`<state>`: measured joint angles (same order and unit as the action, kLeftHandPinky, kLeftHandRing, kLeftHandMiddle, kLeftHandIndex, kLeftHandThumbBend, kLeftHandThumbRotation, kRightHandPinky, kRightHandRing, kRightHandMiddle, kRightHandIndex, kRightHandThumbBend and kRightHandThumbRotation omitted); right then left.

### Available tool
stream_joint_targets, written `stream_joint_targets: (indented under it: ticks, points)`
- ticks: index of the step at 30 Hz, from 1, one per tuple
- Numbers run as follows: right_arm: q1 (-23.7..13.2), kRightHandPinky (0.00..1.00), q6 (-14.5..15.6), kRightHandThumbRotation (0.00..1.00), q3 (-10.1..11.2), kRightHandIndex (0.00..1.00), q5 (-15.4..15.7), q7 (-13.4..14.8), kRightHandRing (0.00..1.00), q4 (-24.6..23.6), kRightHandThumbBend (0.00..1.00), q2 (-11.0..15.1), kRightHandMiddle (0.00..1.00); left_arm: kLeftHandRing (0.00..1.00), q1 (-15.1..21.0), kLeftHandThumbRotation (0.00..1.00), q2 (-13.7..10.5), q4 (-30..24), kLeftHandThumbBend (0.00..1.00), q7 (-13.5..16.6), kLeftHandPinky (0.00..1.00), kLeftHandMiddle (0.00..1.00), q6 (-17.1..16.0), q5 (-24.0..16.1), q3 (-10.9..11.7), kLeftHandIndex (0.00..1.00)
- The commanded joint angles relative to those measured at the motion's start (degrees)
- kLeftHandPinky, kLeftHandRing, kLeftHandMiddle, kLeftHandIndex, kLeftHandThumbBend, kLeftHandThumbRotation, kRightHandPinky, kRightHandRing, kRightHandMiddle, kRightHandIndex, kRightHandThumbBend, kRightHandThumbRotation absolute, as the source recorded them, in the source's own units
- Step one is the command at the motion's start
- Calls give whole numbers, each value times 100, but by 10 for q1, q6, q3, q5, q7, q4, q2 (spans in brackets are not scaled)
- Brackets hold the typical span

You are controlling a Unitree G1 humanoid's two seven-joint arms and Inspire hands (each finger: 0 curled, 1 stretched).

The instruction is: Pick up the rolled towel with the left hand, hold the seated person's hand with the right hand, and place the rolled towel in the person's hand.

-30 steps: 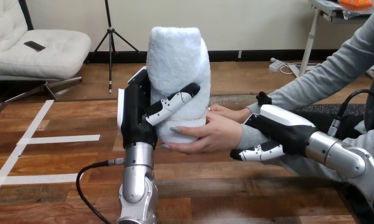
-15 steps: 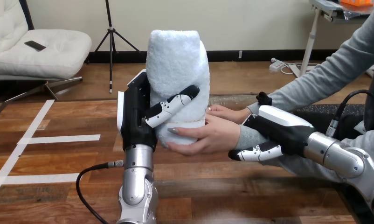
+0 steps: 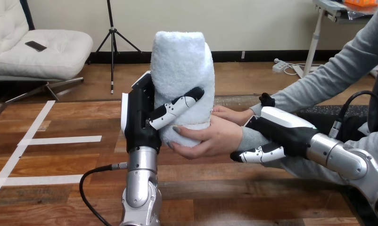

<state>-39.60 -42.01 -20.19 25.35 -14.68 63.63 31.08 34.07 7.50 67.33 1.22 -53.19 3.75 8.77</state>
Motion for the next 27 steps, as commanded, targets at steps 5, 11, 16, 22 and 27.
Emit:
stream_joint_targets:
  ticks: [5, 11, 16, 22, 27]
  points:
    - [-58, 16, -3, 56, 24, 25, -18, 6, 19, -38, 53, -12, 24, 40, 10, 0, 39, -6, 66, -13, 36, 42, -1, -10, -20, 42]
    - [-58, 15, -7, 56, 24, 25, -19, 8, 19, -36, 52, -12, 24, 39, 7, 0, 42, -6, 66, -22, 36, 42, 4, -4, -22, 42]
    - [-58, 15, -10, 55, 24, 25, -18, 11, 19, -36, 52, -13, 24, 39, 5, 0, 41, -5, 66, -22, 35, 42, 2, -11, -28, 42]
    - [-58, 16, -12, 54, 24, 25, -17, 14, 19, -36, 52, -13, 24, 39, 3, 0, 44, -3, 66, -18, 35, 42, -1, -15, -31, 42]
    - [-59, 15, -11, 54, 23, 25, -16, 13, 19, -34, 52, -14, 24, 39, 1, 0, 46, -3, 66, -22, 34, 42, 2, -14, -32, 42]
